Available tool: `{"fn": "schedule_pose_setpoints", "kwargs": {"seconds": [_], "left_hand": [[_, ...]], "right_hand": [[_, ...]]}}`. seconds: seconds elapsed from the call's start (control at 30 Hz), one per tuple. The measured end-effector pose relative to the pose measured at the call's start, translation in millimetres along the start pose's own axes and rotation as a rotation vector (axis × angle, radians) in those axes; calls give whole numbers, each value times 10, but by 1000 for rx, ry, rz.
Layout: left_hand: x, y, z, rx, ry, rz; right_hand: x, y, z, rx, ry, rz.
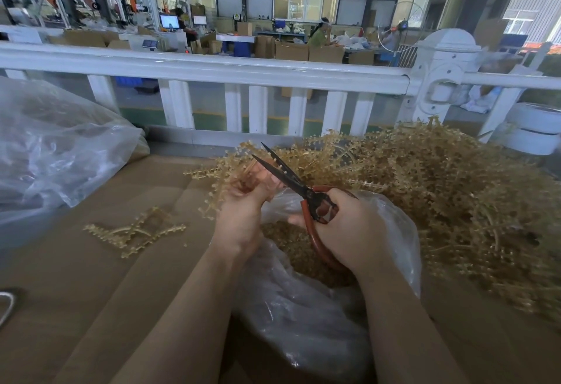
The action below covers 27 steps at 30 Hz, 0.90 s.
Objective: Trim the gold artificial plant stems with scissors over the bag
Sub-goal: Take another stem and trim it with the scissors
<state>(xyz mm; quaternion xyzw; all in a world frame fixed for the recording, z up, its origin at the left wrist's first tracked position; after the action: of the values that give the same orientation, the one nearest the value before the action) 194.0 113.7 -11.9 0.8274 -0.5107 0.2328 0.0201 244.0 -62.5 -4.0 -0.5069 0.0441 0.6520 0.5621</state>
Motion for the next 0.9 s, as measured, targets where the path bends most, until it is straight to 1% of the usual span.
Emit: {"fn": "schedule_pose_setpoints", "kwargs": {"seconds": [0.1,0.27,0.37,0.5,0.63,0.9], "left_hand": [[7,-3,-12,11,20,11],[62,-18,-13,38,3,75],[63,-17,18,12,-14,87],[82,-7,17,-28,42,110],[34,4,19,-61,103,60],[50,4,-26,-18,-8,65]], "right_hand": [[7,1,-3,9,1,16],[-9,-4,-15,18,32,5],[-19,-2,-3,7,38,-3],[-3,1,-19,15,-1,1],[8,-4,-13,3,-15,12],[-1,11,27,-8,-43,22]]}}
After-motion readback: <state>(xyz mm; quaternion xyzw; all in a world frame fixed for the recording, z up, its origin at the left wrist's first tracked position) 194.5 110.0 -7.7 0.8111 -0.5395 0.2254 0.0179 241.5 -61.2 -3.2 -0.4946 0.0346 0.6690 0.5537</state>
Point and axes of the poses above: each hand's wrist, its own y-axis away from the middle knuckle, its own x-axis out of the palm, z = x × y, the point moved 8 cm from there along -y, towards the middle knuckle, and after that the axes turned 2 degrees about -x, right-handed, at the moved point
